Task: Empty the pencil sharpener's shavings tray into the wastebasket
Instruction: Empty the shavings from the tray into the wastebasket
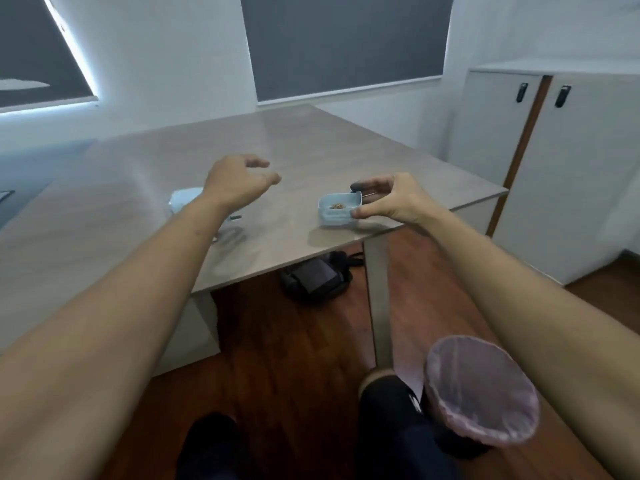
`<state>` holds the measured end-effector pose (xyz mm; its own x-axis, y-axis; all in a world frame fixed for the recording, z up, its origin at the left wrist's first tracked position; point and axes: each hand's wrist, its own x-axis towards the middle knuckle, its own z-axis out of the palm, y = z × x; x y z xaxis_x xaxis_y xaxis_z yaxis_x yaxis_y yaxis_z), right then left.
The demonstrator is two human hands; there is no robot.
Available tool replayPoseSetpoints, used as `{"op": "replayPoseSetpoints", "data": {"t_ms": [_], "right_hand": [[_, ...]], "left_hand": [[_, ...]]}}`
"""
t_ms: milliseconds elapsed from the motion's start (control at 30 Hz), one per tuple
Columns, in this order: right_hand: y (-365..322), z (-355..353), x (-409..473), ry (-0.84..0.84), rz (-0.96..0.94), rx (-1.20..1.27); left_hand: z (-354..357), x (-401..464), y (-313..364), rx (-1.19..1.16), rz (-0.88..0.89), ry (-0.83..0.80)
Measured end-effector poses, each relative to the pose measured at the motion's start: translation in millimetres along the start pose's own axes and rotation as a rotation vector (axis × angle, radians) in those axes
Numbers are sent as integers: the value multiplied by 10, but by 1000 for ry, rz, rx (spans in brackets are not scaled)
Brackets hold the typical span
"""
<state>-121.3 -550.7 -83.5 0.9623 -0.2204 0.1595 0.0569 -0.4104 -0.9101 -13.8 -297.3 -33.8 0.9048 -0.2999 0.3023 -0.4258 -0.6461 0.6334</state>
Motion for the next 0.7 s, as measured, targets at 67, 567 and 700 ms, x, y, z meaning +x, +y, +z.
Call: {"op": "replayPoseSetpoints", "data": {"t_ms": [67, 567, 700], "right_hand": [[47, -222, -149, 48, 13, -28], [1063, -1919, -1799, 420, 343, -140], [1566, -2016, -2001, 465, 403, -109]], "left_hand": [[283, -1, 250, -54, 59, -21], [2575, -828, 1625, -294, 210, -434], [3163, -1047, 1478, -260, 133, -539]]}}
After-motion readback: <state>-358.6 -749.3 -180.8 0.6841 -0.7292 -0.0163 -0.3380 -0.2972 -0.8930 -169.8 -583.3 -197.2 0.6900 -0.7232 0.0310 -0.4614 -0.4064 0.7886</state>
